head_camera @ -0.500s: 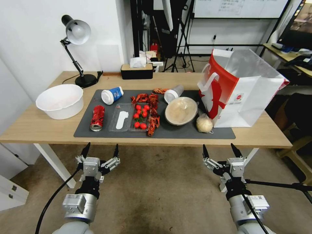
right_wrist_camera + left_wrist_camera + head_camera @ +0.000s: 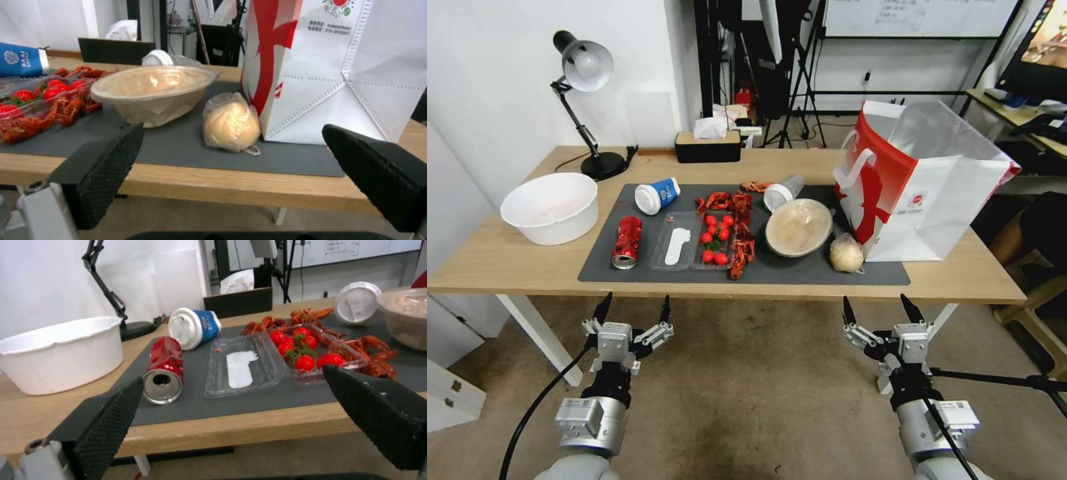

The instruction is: Pick up the trash from the table and place it into the takeout bag.

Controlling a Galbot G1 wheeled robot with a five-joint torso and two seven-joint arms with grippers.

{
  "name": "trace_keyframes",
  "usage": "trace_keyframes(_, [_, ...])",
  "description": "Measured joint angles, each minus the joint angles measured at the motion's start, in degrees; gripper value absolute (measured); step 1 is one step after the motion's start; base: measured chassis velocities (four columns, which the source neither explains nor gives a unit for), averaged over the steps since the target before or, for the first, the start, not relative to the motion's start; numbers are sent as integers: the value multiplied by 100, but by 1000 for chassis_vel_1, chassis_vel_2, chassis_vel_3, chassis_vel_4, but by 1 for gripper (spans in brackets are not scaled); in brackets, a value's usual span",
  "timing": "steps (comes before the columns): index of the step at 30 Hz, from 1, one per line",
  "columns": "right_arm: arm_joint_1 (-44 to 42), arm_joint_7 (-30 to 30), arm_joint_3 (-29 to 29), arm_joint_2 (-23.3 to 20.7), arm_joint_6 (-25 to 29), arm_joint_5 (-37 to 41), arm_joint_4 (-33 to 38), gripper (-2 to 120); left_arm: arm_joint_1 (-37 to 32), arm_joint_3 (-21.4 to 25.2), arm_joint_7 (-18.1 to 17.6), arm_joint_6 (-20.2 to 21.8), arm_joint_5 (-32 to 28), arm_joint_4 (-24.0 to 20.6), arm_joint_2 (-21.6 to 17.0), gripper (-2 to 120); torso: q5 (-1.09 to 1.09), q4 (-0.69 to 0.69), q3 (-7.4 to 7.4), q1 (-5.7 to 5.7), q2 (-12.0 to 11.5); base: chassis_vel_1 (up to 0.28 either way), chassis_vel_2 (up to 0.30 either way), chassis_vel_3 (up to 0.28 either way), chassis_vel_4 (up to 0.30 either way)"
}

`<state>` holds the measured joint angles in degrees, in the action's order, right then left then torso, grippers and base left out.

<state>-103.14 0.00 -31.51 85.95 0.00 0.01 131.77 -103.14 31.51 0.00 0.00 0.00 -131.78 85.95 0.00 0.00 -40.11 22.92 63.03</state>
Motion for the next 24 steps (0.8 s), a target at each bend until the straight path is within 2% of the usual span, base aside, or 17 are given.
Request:
trace_keyframes(11, [42,19,9,-6,-66,16,-2,100,22,24,0,60,-35,0,-10,100,-1,0,0,-2,0,0,0,0,0])
trace_keyframes(14, [347,172,85,-57,-550,166,-109,100,190,235,-28,558,-294,17,-99,100,0,0,0,-2,0,0,0,0,0])
trace_keyframes(15, [347,172,85,-57,-550,166,-109,100,190,235,-28,558,-294,17,-99,100,0,0,0,-2,0,0,0,0,0])
trace_keyframes(19, [920,460,230,-154,-1466,451,-304,100,484,603,-81,1443,-750,66,-254,100,-1,0,0,-1,0,0,0,0,0])
trace_keyframes(22, [1049,524,263,-174,-1672,516,-347,100,552,688,-94,1646,-855,78,-291,100,0,0,0,-1,0,0,0,0,0])
trace_keyframes(23, [1211,613,328,-215,-1814,622,-412,100,624,806,-119,1853,-988,94,-344,100,-3,-2,0,-1,0,0,0,0,0])
trace_keyframes(24, [1386,705,466,-281,-1759,800,-492,100,661,965,-182,1947,-1118,125,-410,100,0,3,-1,0,-1,0,0,0,0])
